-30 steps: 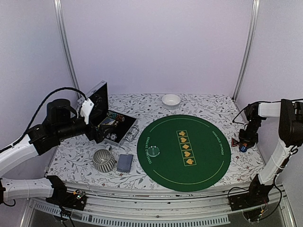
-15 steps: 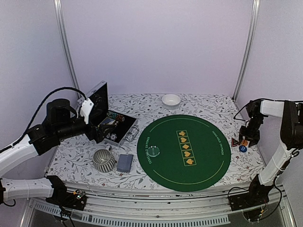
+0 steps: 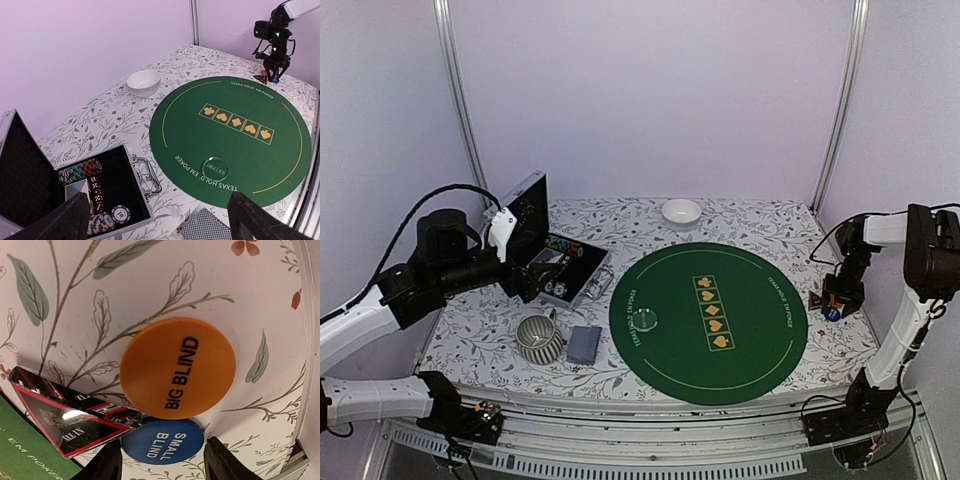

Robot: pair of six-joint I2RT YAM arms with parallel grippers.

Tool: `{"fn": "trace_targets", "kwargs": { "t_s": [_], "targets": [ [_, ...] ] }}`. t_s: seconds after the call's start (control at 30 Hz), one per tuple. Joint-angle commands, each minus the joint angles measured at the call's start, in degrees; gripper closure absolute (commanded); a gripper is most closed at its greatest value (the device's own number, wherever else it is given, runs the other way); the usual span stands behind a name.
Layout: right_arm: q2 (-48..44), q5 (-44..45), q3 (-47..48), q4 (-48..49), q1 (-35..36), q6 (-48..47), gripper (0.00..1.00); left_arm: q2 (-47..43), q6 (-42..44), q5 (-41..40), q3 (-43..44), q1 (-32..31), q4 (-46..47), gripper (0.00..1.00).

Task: Distribute texas hold em gaming equipment
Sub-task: Pick up the small blind button from the corner of the board.

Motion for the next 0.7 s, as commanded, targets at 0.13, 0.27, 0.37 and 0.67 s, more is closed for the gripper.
{"fn": "trace_targets", "kwargs": {
  "t_s": [0.13, 0.27, 0.37, 0.67],
  "targets": [
    [0.56, 2.88, -1.43, 0.23, 0.58, 1.75, 0.44, -0.60, 0.79, -0.61, -0.67, 0.39, 0.82, 0.02],
    [0.80, 2.76, -1.43, 0.17, 0.84, 1.90, 0.50, -0.59, 0.81, -0.57, -0.67, 0.41, 0.83, 0.02],
    [0.79, 2.67, -1.52, 0.09, 0.80, 1.93, 0.54, -0.59, 0.82, -0.54, -0.67, 0.46, 0.89, 0.02],
    [-1.57, 2.17, -0.50, -0.87, 0.91, 1.80, 0.56, -0.68, 0.76, -0.35, -0.67, 0.41, 0.94, 0.02]
  ]
}}
